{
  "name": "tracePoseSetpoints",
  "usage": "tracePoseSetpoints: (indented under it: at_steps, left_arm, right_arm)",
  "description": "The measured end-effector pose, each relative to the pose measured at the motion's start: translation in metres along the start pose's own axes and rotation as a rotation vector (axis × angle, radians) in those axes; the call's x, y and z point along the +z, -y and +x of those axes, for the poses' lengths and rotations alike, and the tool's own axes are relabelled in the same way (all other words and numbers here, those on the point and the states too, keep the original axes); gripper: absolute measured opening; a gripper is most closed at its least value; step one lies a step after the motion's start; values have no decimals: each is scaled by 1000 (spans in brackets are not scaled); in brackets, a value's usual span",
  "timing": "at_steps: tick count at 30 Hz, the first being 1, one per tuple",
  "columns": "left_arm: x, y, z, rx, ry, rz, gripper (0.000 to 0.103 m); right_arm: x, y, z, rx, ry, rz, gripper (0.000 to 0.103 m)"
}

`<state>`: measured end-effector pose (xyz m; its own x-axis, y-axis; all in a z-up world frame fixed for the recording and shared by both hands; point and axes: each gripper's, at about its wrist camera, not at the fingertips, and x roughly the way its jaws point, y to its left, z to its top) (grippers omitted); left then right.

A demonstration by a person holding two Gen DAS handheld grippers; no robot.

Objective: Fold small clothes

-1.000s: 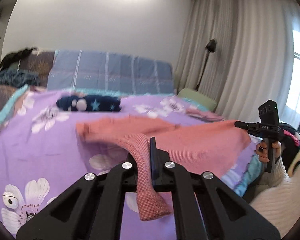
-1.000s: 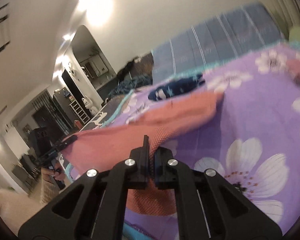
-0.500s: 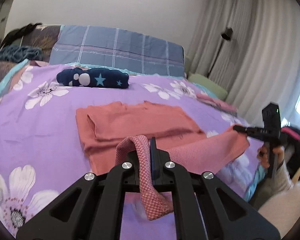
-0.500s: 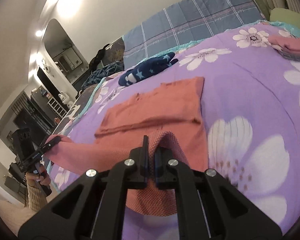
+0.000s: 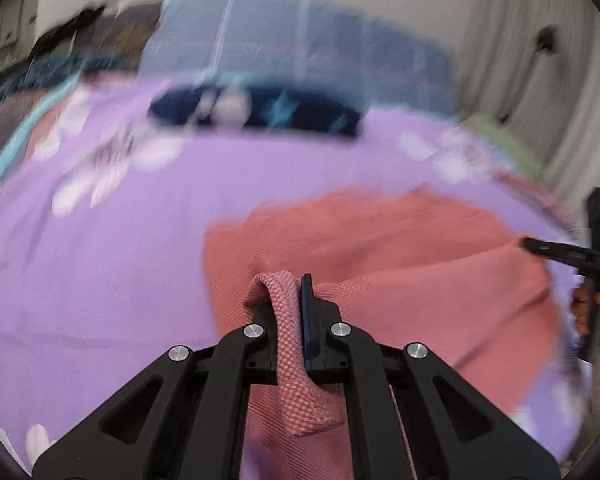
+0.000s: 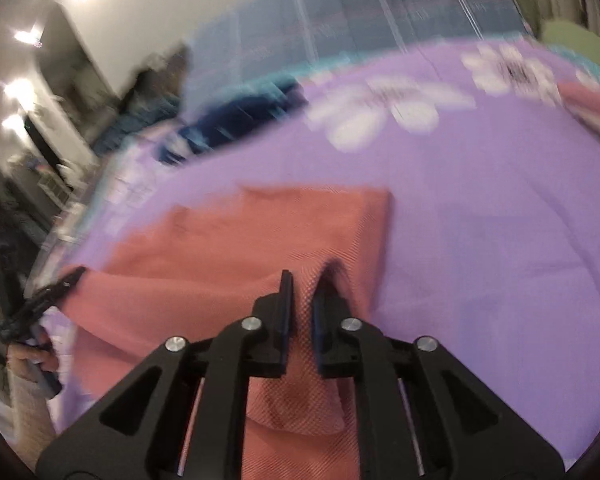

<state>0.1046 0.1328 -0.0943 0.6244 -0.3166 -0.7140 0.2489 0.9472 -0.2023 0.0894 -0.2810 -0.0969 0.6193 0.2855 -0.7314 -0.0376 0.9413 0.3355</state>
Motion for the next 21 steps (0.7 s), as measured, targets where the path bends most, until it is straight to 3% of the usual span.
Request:
tracePoseSetpoints:
  at_steps: [1, 2, 7, 9, 14, 18, 19, 21]
  left_arm:
    - [-5, -5, 15, 9, -30, -23, 8]
    - [-8, -6, 15, 2, -9, -30, 8]
    - [-5, -4, -1, -7, 13, -7, 12]
    - [-9, -4, -12, -5, 24, -9, 20]
    - [-22, -3, -39, -53, 52, -40, 24]
    - [-32, -2, -48, -104, 29, -53, 24]
    - [-34, 0, -47, -120, 19, -45, 23]
    - [-36, 3, -46, -149, 10, -32, 3]
  right_arm:
    - [-4, 5, 9, 2, -20, 21, 11]
    - [-7, 9, 13, 12, -14, 42, 11]
    - [-13, 14, -3, 65, 18, 63, 14]
    - [-15, 15, -12, 93, 8, 61, 21]
    - [-32, 6, -35, 91, -9, 1, 25]
    - [-42, 2, -41, 90, -36, -23, 25]
    - [-43, 2, -41, 87, -40, -27, 22]
    - [-44, 2, -41, 93, -44, -20, 11]
